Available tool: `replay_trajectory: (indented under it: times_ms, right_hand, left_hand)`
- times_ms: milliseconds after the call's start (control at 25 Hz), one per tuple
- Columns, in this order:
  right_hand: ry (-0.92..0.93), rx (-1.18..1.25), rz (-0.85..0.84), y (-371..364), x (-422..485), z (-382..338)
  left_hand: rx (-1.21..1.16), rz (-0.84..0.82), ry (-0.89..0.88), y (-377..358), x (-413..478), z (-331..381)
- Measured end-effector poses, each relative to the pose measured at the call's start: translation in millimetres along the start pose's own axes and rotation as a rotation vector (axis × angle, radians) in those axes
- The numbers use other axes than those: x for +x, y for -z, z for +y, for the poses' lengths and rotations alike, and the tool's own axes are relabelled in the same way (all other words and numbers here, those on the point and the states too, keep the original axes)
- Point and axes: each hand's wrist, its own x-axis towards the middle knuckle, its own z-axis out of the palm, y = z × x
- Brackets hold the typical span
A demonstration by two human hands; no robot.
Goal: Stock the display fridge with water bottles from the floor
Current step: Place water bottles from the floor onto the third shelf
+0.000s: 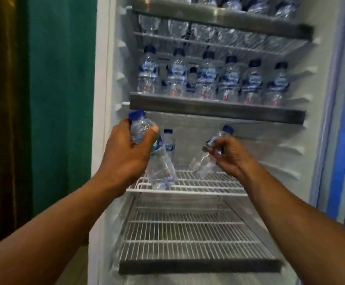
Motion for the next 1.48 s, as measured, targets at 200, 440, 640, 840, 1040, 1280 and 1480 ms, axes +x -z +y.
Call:
replay_trajectory:
  times_ms: [200,440,640,840,1040,1280,1480]
  right_hand:
    - [0.104,-0.484,0.143,-1.3,57.0,29.3]
    - [0.126,-0.758,0.185,-1.2,89.6,62.5]
    - [0.085,-0.906,0.078,17.6,83.8,71.9]
    - [0.021,-1.001,0.057,32.2,86.6,79.4]
    - [0.008,-1.105,0.102,19.3,93.6,83.3]
    - [-0.06,-1.095,0.149,10.8,73.8,74.3]
    - [0.129,-0.567,-0.011,-19.0,17.7,53.4]
  left_hand:
    - [0.153,0.051,-0.024,-53.6,29.0,-25.6]
    - [0.238,-0.046,0.01,-94.2,36.4,-53.4]
    - [0.224,-0.076,0.006,-97.2,43.6,-76.9]
    - [0.153,-0.18,0.058,-94.4,39.0,-103.1]
    - [0.062,-0.204,0.045,-95.2,34.5,-105.1]
    - [0.004,-0.278,0.075,-90.4,31.6,-105.9]
    - [0.049,-0.252,0.157,-85.9,31.4,-105.9]
